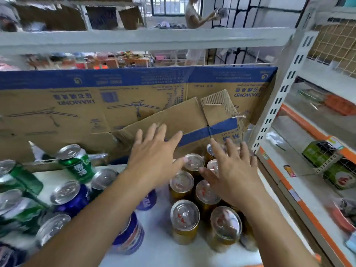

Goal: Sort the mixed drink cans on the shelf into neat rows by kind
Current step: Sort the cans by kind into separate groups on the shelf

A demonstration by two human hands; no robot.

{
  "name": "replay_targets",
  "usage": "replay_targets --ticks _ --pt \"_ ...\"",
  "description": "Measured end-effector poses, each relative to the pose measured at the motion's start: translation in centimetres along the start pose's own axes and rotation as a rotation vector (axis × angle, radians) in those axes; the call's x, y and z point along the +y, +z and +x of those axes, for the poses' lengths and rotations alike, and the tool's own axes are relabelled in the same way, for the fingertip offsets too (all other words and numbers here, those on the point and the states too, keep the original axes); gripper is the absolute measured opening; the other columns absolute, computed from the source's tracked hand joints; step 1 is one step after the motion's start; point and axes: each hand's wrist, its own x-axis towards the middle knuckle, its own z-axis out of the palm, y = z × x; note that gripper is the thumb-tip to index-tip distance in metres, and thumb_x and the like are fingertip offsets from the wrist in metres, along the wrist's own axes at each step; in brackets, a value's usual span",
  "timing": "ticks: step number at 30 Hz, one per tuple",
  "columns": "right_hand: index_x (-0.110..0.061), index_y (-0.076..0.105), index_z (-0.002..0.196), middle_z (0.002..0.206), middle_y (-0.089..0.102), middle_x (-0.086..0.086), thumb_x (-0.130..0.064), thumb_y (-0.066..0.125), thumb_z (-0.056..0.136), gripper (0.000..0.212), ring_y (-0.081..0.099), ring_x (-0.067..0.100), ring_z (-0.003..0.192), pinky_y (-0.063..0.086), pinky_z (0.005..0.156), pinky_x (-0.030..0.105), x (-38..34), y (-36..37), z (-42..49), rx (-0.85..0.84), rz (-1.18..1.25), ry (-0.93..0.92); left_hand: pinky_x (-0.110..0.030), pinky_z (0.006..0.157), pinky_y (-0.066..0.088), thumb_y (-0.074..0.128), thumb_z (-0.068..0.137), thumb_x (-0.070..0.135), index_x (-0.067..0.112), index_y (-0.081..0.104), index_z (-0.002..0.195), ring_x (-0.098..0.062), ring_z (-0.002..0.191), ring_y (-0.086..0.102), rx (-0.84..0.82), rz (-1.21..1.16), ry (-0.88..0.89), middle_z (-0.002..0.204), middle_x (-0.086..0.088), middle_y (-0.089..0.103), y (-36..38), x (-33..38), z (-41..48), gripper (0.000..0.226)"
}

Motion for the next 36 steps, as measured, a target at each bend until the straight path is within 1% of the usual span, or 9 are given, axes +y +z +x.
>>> replay_targets --ticks 5,11,16,20,24,27,29,32,36 --pt "-0.038 -0.012 0.151 0.162 -0.013 0.001 -0.062 0.032 0.095 0.075 -0.018 0.037 0.145 0.002 0.115 0.059 -8.2 0.1 0.9 -0.061 0.001 -0.242 -0.052 0.118 -0.003 0.027 0.091 0.069 0.041 -0.007 0.151 -0.028 0.147 -0.014 0.045 0.023 -0.262 0.162 -0.005 -0.011 -0.7 -6.5 -6.5 0.074" --pt "-0.037 -0.011 0.151 0.161 -0.014 0.000 -0.058 0.034 0.097 0.074 -0.018 0.037 0.146 0.001 0.117 0.058 -21.3 1.6 -0.1 -0.149 0.001 -0.604 -0.052 0.118 0.002 0.025 0.091 0.068 0.043 -0.006 0.151 -0.028 0.148 -0.012 0.065 -0.013 -0.635 0.162 -0.003 -0.009 0.0 -14.9 -16.1 0.071" --pt "-0.038 -0.005 0.151 0.162 -0.007 0.001 -0.053 0.039 0.098 0.071 -0.014 0.036 0.147 0.002 0.118 0.058 -31.9 3.2 -2.4 -0.177 0.016 -0.864 -0.050 0.119 0.002 0.030 0.092 0.067 0.045 0.003 0.150 -0.023 0.148 -0.014 0.107 -0.122 -0.836 0.162 0.001 -0.004 1.0 -21.6 -23.5 0.068" --pt "-0.032 0.005 0.151 0.161 0.007 0.004 -0.050 0.044 0.096 0.070 0.000 0.037 0.147 0.012 0.118 0.056 -39.4 4.8 -3.5 -0.190 0.002 -0.971 -0.047 0.119 0.008 0.031 0.092 0.067 0.043 0.001 0.151 -0.023 0.148 -0.010 0.119 -0.169 -0.928 0.162 0.001 -0.004 1.3 -27.2 -27.3 0.071" --pt "-0.025 0.021 0.148 0.153 0.029 0.009 -0.047 0.049 0.094 0.064 0.025 0.036 0.140 0.028 0.113 0.050 -46.8 6.7 -3.1 -0.240 -0.024 -0.980 -0.046 0.117 0.016 0.030 0.092 0.067 0.041 0.003 0.152 -0.024 0.149 -0.003 0.091 -0.243 -0.924 0.162 0.000 0.000 1.6 -33.4 -30.0 0.071" --pt "-0.022 0.037 0.140 0.141 0.043 0.010 -0.038 0.051 0.095 0.050 0.044 0.032 0.126 0.042 0.102 0.043 -51.0 8.0 -1.7 -0.287 -0.011 -0.915 -0.046 0.111 0.032 0.034 0.090 0.069 0.039 0.010 0.152 -0.025 0.145 0.014 0.084 -0.292 -0.883 0.159 -0.001 0.015 2.2 -38.0 -29.9 0.072" --pt "-0.021 0.041 0.136 0.137 0.047 0.010 -0.031 0.052 0.094 0.045 0.048 0.032 0.121 0.045 0.098 0.043 -52.8 8.8 -0.2 -0.293 -0.024 -0.832 -0.045 0.104 0.039 0.039 0.087 0.070 0.037 0.018 0.150 -0.029 0.138 0.030 0.055 -0.301 -0.846 0.154 -0.004 0.026 2.4 -40.2 -28.7 0.074" --pt "-0.022 0.035 0.142 0.139 0.043 0.012 -0.022 0.054 0.093 0.053 0.049 0.033 0.119 0.047 0.094 0.041 -54.6 9.8 1.7 -0.323 -0.069 -0.730 -0.040 0.089 0.045 0.047 0.085 0.066 0.030 0.037 0.138 -0.032 0.119 0.051 -0.049 -0.295 -0.769 0.135 -0.007 0.047 2.8 -42.2 -26.0 0.065" --pt "-0.021 0.043 0.130 0.130 0.044 0.013 -0.012 0.058 0.084 0.049 0.053 0.031 0.104 0.050 0.084 0.040 -56.2 11.7 3.2 -0.346 -0.074 -0.688 -0.037 0.088 0.048 0.060 0.078 0.061 0.020 0.046 0.124 -0.031 0.112 0.055 -0.244 -0.359 -0.683 0.127 -0.009 0.055 4.3 -43.7 -22.7 0.064"
